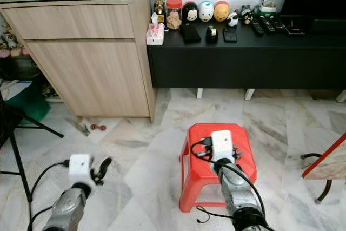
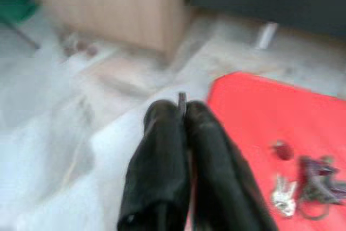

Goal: Hang keys on a hook

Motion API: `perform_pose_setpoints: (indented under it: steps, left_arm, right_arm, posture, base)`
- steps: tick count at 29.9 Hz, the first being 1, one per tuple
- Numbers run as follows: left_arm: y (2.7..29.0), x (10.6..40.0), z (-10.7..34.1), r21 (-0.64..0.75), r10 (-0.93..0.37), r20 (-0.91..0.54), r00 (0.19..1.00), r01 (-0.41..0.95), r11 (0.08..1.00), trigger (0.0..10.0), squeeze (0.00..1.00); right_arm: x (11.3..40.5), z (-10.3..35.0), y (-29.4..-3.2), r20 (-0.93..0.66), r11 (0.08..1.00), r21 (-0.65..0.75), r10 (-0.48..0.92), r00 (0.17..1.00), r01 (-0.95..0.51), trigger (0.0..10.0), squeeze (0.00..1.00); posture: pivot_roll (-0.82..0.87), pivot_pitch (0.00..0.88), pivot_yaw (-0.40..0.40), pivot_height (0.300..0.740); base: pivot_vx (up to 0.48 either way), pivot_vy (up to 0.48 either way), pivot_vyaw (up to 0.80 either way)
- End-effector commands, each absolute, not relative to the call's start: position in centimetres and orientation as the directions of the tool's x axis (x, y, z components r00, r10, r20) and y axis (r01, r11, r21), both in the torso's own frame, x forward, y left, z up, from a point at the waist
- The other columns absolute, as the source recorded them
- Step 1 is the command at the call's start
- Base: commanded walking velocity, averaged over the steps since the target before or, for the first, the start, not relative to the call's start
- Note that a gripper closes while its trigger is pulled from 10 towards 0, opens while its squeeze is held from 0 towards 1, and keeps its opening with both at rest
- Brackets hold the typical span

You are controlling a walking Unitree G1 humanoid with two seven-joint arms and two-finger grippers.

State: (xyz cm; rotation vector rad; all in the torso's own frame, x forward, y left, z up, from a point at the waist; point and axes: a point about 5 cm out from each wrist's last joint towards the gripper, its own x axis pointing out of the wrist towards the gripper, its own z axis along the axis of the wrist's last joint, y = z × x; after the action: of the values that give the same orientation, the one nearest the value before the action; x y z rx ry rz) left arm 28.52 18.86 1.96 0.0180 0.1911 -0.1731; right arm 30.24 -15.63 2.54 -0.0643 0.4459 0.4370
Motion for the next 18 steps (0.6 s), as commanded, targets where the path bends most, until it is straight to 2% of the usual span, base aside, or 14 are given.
perform_pose_setpoints:
  steps: [1, 3, 4, 5, 7, 8, 9, 10, 14, 15, 16, 18]
  left_arm:
    - [18.3, 29.1, 2.8, -0.012, -0.255, -0.163, 0.953, 0.256, 0.967, 10.0, 0.00]
    - [18.3, 29.1, 2.8, -0.012, -0.255, -0.163, 0.953, 0.256, 0.967, 10.0, 0.00]
    - [17.7, 29.5, 3.6, -0.012, -0.355, -0.154, 0.922, 0.357, 0.934, 10.0, 0.00]
    - [17.7, 29.5, 3.6, -0.012, -0.355, -0.154, 0.922, 0.357, 0.934, 10.0, 0.00]
    - [17.1, 29.6, 4.1, 0.001, -0.452, -0.159, 0.878, 0.458, 0.889, 10.0, 0.00]
    - [17.1, 29.6, 4.1, 0.001, -0.452, -0.159, 0.878, 0.458, 0.889, 10.0, 0.00]
    - [17.0, 29.7, 4.2, 0.011, -0.487, -0.175, 0.855, 0.497, 0.868, 10.0, 0.00]
    - [16.8, 29.5, 4.3, 0.015, -0.577, -0.226, 0.785, 0.595, 0.804, 10.0, 0.00]
    - [16.3, 28.9, 4.5, -0.004, -0.679, -0.266, 0.684, 0.704, 0.711, 10.0, 0.00]
    - [16.3, 28.9, 4.5, -0.004, -0.679, -0.266, 0.684, 0.704, 0.711, 10.0, 0.00]
    - [15.6, 28.5, 4.7, -0.036, -0.735, -0.282, 0.617, 0.759, 0.650, 10.0, 0.00]
    - [15.4, 28.3, 4.7, -0.048, -0.751, -0.287, 0.594, 0.774, 0.631, 10.0, 0.00]
  right_arm:
    - [30.3, 3.3, -15.4, -0.442, 0.842, 0.023, 0.492, 0.750, -0.539, 10.0, 0.00]
    - [30.3, 3.3, -15.4, -0.442, 0.842, 0.023, 0.492, 0.750, -0.539, 10.0, 0.00]
    - [30.1, 4.2, -15.3, -0.451, 0.747, -0.002, 0.593, 0.667, -0.665, 10.0, 0.00]
    - [30.1, 4.2, -15.3, -0.451, 0.747, -0.002, 0.593, 0.667, -0.665, 10.0, 0.00]
    - [30.0, 5.0, -15.5, -0.472, 0.655, -0.044, 0.652, 0.593, -0.755, 10.0, 0.00]
    - [30.0, 5.0, -15.5, -0.472, 0.655, -0.044, 0.652, 0.593, -0.755, 10.0, 0.00]
    - [30.1, 5.3, -15.6, -0.476, 0.628, -0.051, 0.668, 0.572, -0.776, 10.0, 0.00]
    - [29.8, 5.7, -15.3, -0.490, 0.544, -0.038, 0.721, 0.490, -0.838, 10.0, 0.00]
    - [28.6, 6.2, -14.5, -0.496, 0.385, 0.014, 0.804, 0.328, -0.923, 10.0, 0.00]
    - [28.6, 6.2, -14.5, -0.496, 0.385, 0.014, 0.804, 0.328, -0.923, 10.0, 0.00]
    - [28.0, 6.3, -14.1, -0.492, 0.321, 0.042, 0.831, 0.260, -0.946, 10.0, 0.00]
    - [27.9, 6.3, -14.0, -0.493, 0.312, 0.045, 0.833, 0.250, -0.949, 10.0, 0.00]
  posture:
    - [0.09, 0.074, -0.011, 0.740]
    - [0.09, 0.074, -0.011, 0.740]
    - [0.08, 0.074, -0.011, 0.740]
    - [0.08, 0.074, -0.011, 0.740]
    - [0.08, 0.075, -0.012, 0.740]
    - [0.08, 0.075, -0.012, 0.740]
    - [0.08, 0.072, -0.015, 0.740]
    - [0.08, 0.071, -0.018, 0.740]
    - [0.09, 0.071, -0.021, 0.740]
    - [0.09, 0.071, -0.021, 0.740]
    - [0.09, 0.071, -0.027, 0.740]
    - [0.09, 0.071, -0.028, 0.740]
  base:
    - [0.000, 0.000, 0.00]
    - [0.000, 0.000, 0.00]
    - [0.000, 0.000, 0.00]
    - [0.000, 0.000, 0.00]
    - [0.000, 0.000, 0.00]
    - [0.000, 0.000, 0.00]
    - [0.000, 0.000, 0.00]
    - [0.000, 0.000, 0.00]
    - [0.000, 0.000, 0.00]
    - [0.000, 0.000, 0.00]
    - [0.000, 0.000, 0.00]
    - [0.000, 0.000, 0.00]
